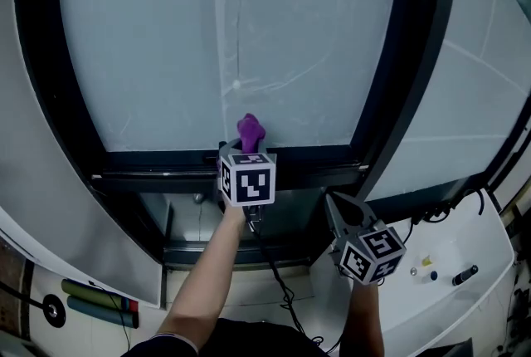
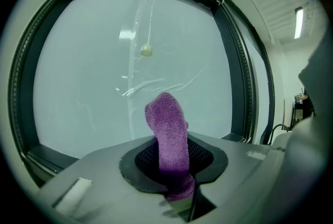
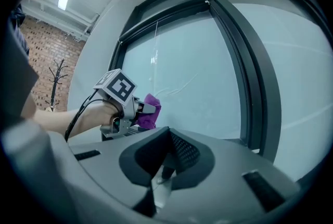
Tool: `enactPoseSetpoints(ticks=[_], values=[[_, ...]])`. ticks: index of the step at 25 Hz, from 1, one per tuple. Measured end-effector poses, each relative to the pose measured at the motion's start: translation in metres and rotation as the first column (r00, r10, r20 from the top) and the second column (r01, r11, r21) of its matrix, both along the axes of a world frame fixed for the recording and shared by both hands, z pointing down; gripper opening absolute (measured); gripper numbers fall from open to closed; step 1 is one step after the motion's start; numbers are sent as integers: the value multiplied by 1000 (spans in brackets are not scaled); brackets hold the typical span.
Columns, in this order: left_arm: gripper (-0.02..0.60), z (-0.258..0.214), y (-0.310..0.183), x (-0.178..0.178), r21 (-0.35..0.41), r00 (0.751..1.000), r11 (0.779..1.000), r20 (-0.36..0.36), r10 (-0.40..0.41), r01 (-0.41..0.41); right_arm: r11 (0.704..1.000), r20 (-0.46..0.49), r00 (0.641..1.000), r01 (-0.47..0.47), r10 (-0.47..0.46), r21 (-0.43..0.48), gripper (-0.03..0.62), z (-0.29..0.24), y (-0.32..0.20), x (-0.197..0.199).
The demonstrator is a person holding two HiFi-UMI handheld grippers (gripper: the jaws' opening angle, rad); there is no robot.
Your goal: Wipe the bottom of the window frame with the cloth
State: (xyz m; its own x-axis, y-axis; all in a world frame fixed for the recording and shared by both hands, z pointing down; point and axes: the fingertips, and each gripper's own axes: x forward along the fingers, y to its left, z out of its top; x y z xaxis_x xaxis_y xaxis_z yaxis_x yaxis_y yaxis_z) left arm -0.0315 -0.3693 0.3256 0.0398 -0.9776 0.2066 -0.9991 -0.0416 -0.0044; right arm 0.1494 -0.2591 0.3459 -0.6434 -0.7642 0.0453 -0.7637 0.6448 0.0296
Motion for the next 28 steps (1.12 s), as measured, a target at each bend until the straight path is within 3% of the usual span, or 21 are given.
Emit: enactPoseSetpoints(ticks=[4, 12, 19, 28], values=[[102, 12, -8, 8, -13, 1000, 1000, 9, -21, 22, 1000, -6, 1000, 11, -11, -26, 0, 10, -3, 3], [103, 56, -23, 7, -110, 998, 992, -6, -57, 56, 998, -6, 999, 34, -34, -50, 0, 19, -12, 0], [101, 89, -38, -4, -193, 996, 977, 36, -80, 85, 997, -28, 998, 46, -48, -58, 0, 24, -19, -1], [100, 96, -48, 3, -204, 998, 977, 34, -61, 67, 997, -25, 999, 44, -46, -70, 0, 30, -24, 3]])
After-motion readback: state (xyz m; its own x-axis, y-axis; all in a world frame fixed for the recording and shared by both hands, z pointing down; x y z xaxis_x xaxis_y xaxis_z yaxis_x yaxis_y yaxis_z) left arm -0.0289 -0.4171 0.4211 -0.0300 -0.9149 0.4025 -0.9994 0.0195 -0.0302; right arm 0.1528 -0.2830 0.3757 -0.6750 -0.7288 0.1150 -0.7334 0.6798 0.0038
